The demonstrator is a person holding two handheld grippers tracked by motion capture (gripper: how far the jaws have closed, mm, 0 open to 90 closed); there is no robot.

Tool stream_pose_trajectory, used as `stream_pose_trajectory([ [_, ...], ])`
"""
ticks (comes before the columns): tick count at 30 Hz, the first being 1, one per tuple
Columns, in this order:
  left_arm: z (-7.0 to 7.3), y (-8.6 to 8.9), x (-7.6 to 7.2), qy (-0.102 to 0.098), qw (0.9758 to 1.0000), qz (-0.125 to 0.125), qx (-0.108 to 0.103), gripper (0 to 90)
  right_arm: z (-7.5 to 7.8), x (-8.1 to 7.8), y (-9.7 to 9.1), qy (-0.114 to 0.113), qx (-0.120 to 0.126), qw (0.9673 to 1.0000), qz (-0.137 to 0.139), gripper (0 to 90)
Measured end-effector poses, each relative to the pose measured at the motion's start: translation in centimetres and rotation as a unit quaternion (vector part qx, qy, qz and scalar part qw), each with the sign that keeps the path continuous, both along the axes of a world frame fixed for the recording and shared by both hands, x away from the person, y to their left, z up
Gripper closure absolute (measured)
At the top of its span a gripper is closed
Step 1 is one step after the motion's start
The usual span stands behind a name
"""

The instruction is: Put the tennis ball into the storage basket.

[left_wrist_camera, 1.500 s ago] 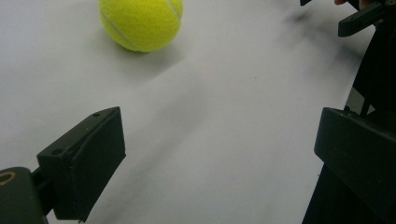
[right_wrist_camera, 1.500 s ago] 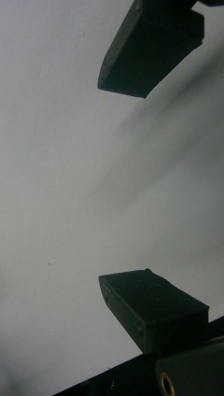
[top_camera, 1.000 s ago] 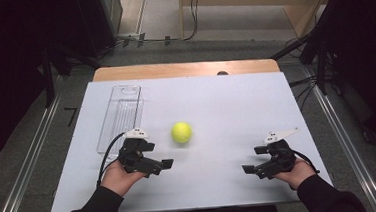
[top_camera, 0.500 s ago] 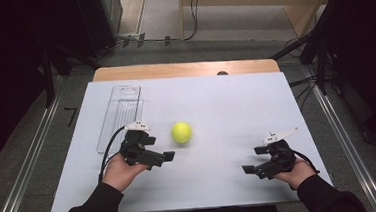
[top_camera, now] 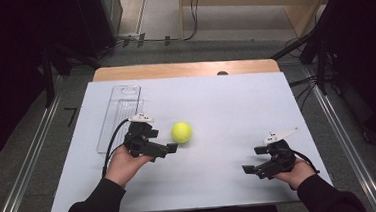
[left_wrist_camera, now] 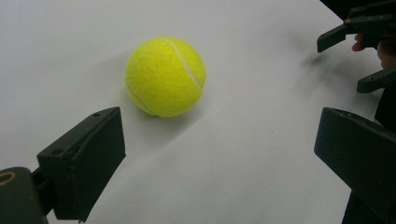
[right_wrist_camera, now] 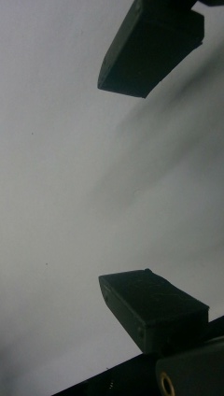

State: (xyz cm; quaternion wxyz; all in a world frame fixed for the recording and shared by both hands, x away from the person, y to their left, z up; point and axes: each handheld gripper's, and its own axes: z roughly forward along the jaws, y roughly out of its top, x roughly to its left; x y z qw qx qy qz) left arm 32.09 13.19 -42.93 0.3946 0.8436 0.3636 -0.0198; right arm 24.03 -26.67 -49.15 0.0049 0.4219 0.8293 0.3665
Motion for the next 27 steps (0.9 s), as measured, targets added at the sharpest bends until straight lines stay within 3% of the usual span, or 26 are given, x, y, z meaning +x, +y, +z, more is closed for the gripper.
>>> stream_pose_trajectory([
  [27, 0.3, -2.2, 2.8, -0.001, 0.9999, 0.003, 0.014, 2.6, 0.0, -0.1, 0.0, 0.000, 0.001, 1.0000, 0.003, 5.8],
])
